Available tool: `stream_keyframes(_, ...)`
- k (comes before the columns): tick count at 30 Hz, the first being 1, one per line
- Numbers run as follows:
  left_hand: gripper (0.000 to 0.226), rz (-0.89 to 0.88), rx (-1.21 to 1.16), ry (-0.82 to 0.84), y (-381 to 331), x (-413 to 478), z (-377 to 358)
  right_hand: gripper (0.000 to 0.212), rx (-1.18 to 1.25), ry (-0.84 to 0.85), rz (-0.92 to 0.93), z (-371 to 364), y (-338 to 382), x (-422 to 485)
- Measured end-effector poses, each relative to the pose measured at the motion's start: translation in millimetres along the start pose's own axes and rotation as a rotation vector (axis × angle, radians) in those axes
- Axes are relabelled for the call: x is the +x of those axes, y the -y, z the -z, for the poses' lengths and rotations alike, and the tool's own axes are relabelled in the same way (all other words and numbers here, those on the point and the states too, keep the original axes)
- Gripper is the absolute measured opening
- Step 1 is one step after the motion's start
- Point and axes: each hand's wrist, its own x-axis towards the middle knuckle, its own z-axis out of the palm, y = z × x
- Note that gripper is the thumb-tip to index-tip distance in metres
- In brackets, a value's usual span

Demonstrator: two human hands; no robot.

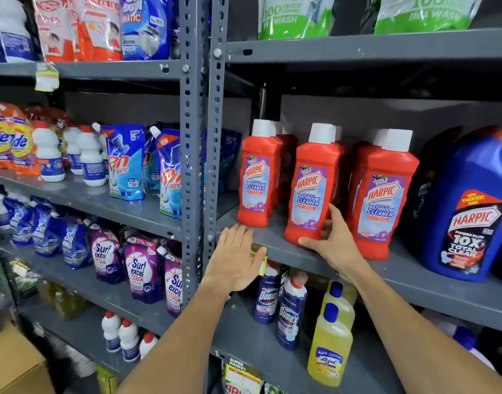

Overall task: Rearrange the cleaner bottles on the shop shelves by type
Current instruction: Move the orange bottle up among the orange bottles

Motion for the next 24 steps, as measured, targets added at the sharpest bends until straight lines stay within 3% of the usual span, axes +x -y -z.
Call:
stream_keyframes(7, 0.061, 0.009, -0.023, -0.004, -1.7, -1.1, 0.9, 0.087, -0.021, -0.020, -0.007, -0.3, -2.9, -1.0)
stream_keyframes(24, 0.061, 0.018, -0.021, -0.023, -2.5, -2.3, -1.2, 0.081, -0.054, -0.096, -0.043, -5.7, -3.5, 0.6)
